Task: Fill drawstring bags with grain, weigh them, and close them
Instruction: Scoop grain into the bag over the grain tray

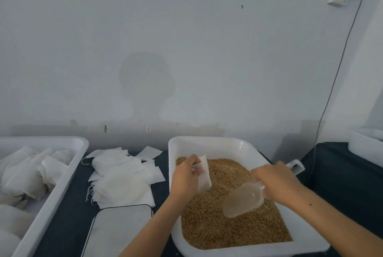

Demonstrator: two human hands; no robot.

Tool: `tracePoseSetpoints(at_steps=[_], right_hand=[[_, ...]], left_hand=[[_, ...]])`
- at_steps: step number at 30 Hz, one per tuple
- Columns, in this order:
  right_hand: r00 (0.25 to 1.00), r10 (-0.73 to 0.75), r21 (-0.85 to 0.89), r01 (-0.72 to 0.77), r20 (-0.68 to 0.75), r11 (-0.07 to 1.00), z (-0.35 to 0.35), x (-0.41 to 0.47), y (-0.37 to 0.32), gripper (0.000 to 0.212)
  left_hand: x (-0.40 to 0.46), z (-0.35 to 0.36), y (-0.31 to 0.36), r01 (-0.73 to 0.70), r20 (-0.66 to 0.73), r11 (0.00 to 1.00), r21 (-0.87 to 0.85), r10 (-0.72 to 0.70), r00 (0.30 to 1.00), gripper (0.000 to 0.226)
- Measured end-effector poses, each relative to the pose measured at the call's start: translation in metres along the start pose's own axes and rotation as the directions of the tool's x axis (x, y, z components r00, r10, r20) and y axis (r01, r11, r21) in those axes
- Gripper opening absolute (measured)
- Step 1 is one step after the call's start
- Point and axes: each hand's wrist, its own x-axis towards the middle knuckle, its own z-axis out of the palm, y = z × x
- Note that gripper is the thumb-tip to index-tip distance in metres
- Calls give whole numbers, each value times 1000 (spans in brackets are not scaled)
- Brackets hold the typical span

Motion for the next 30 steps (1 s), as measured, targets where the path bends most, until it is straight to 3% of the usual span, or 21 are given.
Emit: tracePoseSetpoints(at_steps=[8, 14, 21, 24, 30], right_hand=[[987, -161, 371, 155, -15, 915, 40, 3, -44, 22], [977, -189, 541, 106, 100, 834, 41, 2, -40, 25], [959, -231, 779, 15, 167, 627, 16, -11, -2, 18], [970, -178, 766, -11, 163, 643, 0, -15, 21, 17], [998, 42, 614, -60, 44, 787, -19, -7, 41, 16]], left_hand=[[-3, -2, 4, 10, -1, 1000, -12, -10, 1000, 18], [-2, -1, 4, 21, 2, 1000, 0, -21, 1000, 18], [-2, 1, 1, -43, 73, 996, 79, 37, 997, 21], [-2, 4, 1, -81, 123, 979, 186, 58, 991, 17], [-1, 7, 7, -127, 248, 937, 324, 45, 968, 14]])
